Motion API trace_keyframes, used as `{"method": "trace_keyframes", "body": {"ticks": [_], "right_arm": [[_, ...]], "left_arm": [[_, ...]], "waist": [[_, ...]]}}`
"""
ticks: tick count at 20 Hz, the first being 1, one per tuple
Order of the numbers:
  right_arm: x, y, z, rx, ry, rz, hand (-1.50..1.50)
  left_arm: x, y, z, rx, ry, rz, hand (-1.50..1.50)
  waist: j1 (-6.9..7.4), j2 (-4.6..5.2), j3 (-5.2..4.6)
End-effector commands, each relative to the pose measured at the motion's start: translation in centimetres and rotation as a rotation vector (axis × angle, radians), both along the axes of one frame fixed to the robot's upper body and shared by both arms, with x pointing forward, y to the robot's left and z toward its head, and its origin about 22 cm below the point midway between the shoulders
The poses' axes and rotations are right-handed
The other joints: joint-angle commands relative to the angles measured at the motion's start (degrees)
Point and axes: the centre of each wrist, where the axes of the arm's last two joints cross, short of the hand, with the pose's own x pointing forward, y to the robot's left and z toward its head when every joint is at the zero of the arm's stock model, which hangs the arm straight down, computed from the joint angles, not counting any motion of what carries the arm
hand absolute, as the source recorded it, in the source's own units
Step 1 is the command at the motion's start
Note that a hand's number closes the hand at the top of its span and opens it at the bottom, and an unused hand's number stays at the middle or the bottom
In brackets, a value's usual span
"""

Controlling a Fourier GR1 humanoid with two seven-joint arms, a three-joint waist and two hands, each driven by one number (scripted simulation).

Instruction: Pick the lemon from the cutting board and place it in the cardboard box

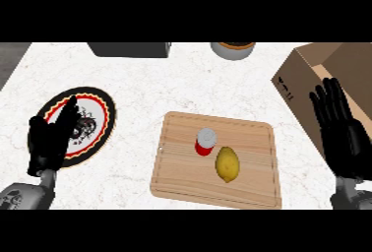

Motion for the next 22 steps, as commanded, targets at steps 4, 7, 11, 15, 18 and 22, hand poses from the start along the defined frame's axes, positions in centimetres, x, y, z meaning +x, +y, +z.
{"method": "trace_keyframes", "body": {"ticks": [4,7,11,15,18,22], "right_arm": [[-2.3,2.8,0.2,-0.065,0.039,-0.009,-1.5],[-2.7,-4.2,-0.7,-0.537,0.022,-0.31,-1.5],[-6.4,2.9,-2.1,-0.301,-0.303,-0.397,-1.5],[-9.3,6.2,-1.4,-0.433,-0.392,-0.271,-1.5],[-10.4,5.2,-2.1,-0.583,-0.191,-0.166,-1.5],[-11.7,2.5,-1.8,-0.875,0.047,-0.109,-1.5]], "left_arm": [[-0.1,2.0,1.5,-0.139,-0.097,-0.018,0.0],[-0.7,1.8,2.0,-0.186,-0.104,-0.032,0.0],[-2.2,1.7,2.4,-0.241,-0.116,-0.053,0.0],[-1.9,2.7,4.3,-0.239,-0.117,-0.058,0.0],[-2.4,3.3,4.6,-0.241,-0.128,-0.084,0.0],[-2.7,2.1,3.1,-0.244,-0.112,-0.069,0.0]], "waist": [[-0.8,-1.31,1.37],[-2.55,-1.94,0.41],[-1.47,-1.92,1.46],[-1.17,-1.61,1.33],[-0.7,-1.4,1.26],[-1.32,-1.28,0.7]]}}
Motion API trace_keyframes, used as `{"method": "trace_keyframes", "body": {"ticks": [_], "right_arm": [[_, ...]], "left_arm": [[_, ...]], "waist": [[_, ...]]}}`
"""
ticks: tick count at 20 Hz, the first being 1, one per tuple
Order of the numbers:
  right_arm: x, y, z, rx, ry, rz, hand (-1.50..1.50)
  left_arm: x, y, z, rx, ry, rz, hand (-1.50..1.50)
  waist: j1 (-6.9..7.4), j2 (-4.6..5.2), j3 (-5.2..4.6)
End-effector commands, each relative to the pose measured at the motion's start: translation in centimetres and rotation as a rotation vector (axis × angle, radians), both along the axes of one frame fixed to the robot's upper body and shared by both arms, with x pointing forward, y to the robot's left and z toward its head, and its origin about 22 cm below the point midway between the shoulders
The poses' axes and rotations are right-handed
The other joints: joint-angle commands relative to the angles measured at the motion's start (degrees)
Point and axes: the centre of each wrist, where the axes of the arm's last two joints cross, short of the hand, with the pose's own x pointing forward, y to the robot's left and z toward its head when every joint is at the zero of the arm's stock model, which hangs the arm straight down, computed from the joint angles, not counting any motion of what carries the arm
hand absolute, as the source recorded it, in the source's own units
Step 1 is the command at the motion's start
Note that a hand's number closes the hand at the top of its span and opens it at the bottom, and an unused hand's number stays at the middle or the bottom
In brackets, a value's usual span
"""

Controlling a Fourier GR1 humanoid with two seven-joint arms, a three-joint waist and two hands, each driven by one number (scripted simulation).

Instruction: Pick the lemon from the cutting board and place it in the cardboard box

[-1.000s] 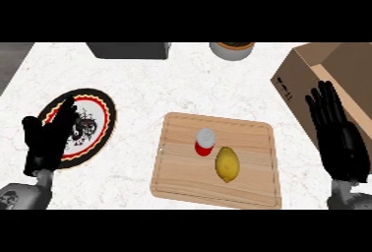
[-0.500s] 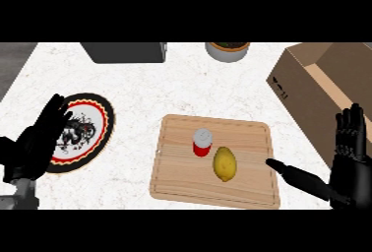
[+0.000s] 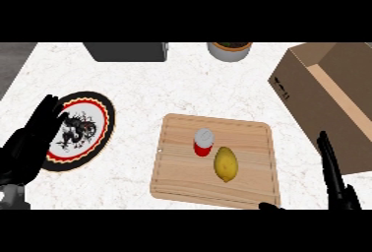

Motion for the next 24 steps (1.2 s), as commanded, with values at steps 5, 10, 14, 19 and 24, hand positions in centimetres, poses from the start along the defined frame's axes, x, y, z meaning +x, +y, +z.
{"method": "trace_keyframes", "body": {"ticks": [5,10,14,19,24], "right_arm": [[-1.0,-0.9,2.7,-0.398,0.396,-0.063,-1.5],[0.6,3.7,4.3,-0.467,0.585,-0.082,-1.5],[2.8,7.1,6.7,-0.457,0.703,-0.081,-1.5],[4.0,11.3,7.1,-0.438,0.812,-0.056,-1.5],[5.3,11.2,6.9,-0.455,0.869,-0.053,-1.5]], "left_arm": [[0.7,-0.5,1.0,-0.007,-0.01,-0.01,0.0],[0.7,-0.4,0.8,-0.005,-0.008,-0.047,0.0],[0.6,-0.5,1.7,-0.014,-0.02,-0.046,0.0],[0.6,-0.4,-0.8,-0.015,-0.001,-0.021,0.0],[0.3,0.3,1.6,-0.007,0.011,-0.005,0.0]], "waist": [[0.82,0.35,-0.18],[2.55,0.6,0.02],[2.64,0.44,0.21],[0.81,0.3,0.31],[0.73,0.13,0.38]]}}
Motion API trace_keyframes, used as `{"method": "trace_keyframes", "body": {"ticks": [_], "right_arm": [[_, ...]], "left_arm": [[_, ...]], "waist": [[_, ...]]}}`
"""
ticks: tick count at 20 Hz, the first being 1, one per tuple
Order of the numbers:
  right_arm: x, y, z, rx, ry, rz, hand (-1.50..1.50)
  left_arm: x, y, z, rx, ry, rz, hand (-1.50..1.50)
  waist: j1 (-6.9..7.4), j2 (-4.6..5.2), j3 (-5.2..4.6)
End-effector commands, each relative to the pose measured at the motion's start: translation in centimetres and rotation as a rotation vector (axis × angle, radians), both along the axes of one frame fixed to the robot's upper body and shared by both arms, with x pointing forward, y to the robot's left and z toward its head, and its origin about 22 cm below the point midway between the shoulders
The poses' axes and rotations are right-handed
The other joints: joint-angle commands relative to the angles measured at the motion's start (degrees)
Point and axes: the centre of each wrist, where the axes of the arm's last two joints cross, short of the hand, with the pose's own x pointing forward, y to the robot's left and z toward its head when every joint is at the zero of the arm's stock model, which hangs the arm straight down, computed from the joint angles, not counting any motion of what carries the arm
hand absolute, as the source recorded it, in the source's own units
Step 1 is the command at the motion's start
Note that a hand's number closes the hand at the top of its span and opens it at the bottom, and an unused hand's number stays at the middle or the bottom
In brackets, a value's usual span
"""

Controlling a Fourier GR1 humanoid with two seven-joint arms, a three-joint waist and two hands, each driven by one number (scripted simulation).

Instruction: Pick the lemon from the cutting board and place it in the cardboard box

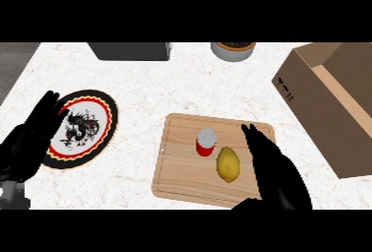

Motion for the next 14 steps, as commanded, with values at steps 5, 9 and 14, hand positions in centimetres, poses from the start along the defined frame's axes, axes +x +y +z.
{"method": "trace_keyframes", "body": {"ticks": [5,9,14], "right_arm": [[1.1,0.5,-1.1,-0.091,0.146,-0.056,-1.5],[2.5,2.1,-1.9,-0.086,0.135,-0.042,-1.5],[1.9,2.4,-2.4,-0.088,0.076,-0.012,-1.5]], "left_arm": [[-0.4,1.0,-0.3,0.016,-0.014,0.011,0.0],[0.3,0.1,-1.2,0.005,0.003,0.014,0.0],[-0.6,-1.9,-0.8,0.018,0.004,0.007,0.0]], "waist": [[-0.57,-0.08,0.07],[-0.52,-0.02,0.08],[-0.55,-0.09,0.1]]}}
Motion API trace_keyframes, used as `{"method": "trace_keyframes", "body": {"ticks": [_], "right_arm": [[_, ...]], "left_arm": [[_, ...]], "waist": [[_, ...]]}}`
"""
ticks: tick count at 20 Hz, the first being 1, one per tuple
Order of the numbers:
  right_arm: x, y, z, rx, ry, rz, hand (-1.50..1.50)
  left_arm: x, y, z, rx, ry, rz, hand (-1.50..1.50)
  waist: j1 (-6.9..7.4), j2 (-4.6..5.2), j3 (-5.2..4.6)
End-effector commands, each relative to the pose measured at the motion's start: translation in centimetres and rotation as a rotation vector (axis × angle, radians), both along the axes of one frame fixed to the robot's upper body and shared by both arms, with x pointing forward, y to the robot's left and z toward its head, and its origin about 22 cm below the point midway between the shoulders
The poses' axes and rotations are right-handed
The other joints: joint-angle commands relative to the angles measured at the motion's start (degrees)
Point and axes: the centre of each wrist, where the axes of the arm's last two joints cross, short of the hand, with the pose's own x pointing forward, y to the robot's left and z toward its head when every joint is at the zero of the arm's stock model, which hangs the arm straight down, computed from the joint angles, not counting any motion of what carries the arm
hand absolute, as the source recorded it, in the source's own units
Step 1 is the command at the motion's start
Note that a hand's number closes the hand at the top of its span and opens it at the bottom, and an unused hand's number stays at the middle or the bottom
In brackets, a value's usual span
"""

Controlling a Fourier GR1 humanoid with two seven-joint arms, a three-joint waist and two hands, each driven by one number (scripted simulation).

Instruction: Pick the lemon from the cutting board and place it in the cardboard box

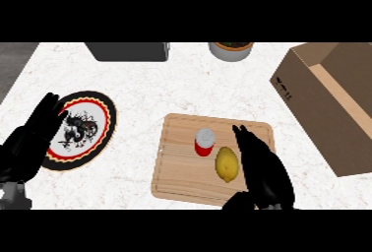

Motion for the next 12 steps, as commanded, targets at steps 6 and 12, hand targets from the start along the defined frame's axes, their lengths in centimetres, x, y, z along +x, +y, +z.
{"method": "trace_keyframes", "body": {"ticks": [6,12], "right_arm": [[1.5,2.8,0.8,-0.089,0.003,-0.031,-1.5],[1.8,1.5,-0.8,-0.108,0.053,-0.046,-1.5]], "left_arm": [[-0.5,-1.6,-0.1,-0.008,0.0,0.007,0.0],[-0.2,2.3,-1.3,-0.017,0.0,0.007,0.0]], "waist": [[0.15,-0.01,0.01],[-0.19,0.05,-0.02]]}}
